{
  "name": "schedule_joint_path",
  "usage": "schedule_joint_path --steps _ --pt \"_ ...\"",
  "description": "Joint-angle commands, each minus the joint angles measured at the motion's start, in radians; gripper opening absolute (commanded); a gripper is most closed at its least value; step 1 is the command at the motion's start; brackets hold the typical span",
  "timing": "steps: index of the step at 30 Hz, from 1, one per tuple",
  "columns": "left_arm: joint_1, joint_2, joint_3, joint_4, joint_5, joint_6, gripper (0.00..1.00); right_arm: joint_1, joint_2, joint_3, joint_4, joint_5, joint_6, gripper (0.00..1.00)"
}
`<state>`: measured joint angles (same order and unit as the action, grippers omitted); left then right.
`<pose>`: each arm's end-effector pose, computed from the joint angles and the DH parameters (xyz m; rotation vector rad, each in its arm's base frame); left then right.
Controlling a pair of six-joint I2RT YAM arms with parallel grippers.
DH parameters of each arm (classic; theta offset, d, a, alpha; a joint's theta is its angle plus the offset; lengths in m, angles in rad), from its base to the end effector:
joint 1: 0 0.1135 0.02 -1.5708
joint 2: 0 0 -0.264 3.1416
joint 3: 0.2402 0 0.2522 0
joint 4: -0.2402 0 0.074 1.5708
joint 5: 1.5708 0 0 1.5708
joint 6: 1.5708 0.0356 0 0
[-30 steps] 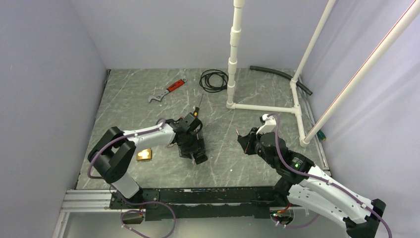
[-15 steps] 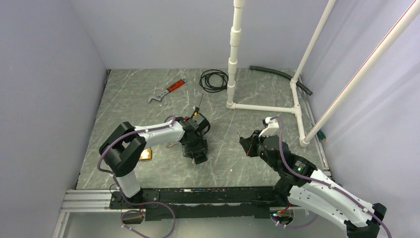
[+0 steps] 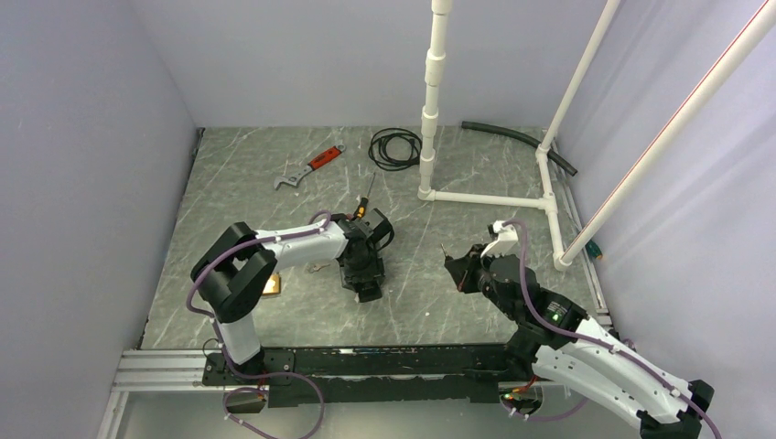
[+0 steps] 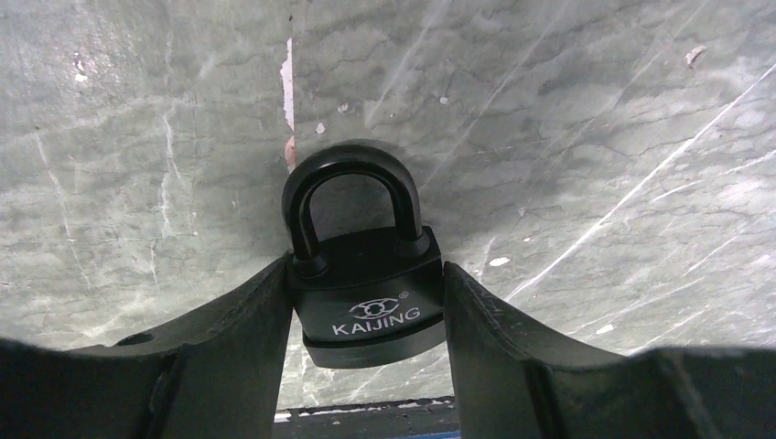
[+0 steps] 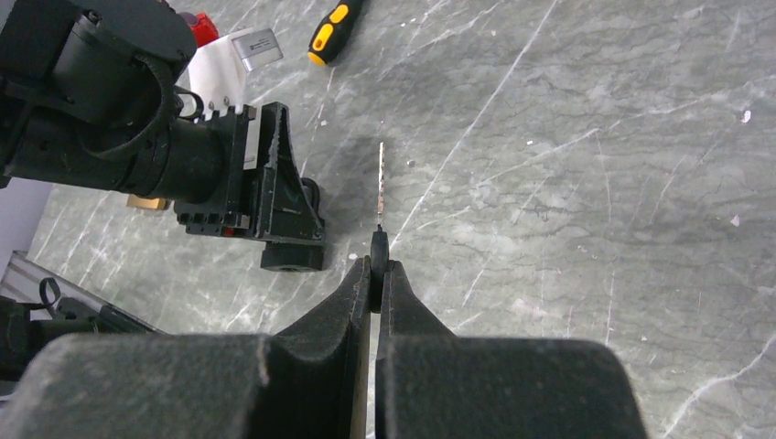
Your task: Unlock with the key
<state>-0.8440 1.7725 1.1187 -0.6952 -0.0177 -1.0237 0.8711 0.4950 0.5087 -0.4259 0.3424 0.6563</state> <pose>0.2184 -0.2446 0.1639 -0.2708 2.9728 -0.2515 0.0931 0.0920 0.2592 0.0105 2.0173 0.6566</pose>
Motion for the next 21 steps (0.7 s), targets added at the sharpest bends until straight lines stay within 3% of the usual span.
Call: schedule_joint_path --steps 1,9,15,21 --pt "-0.014 0.031 -0.006 0.066 -0.018 -0.034 0.41 0.002 -0.014 -0.001 0.009 0.01 -0.002 0.0" --pt "-0.021 -0.005 -0.019 0.083 -0.013 -0.028 0.02 0.002 -0.019 -0.004 0.01 -0.019 0.011 0.0" --pt "-0.02 -0.053 -0.006 0.067 -0.016 -0.049 0.0 0.002 0.0 -0.035 0.056 -0.093 0.07 0.0" --pt "-0.02 -0.092 0.057 0.027 -0.064 -0.046 0.0 0.003 0.046 -0.121 0.204 -0.249 0.155 0.0"
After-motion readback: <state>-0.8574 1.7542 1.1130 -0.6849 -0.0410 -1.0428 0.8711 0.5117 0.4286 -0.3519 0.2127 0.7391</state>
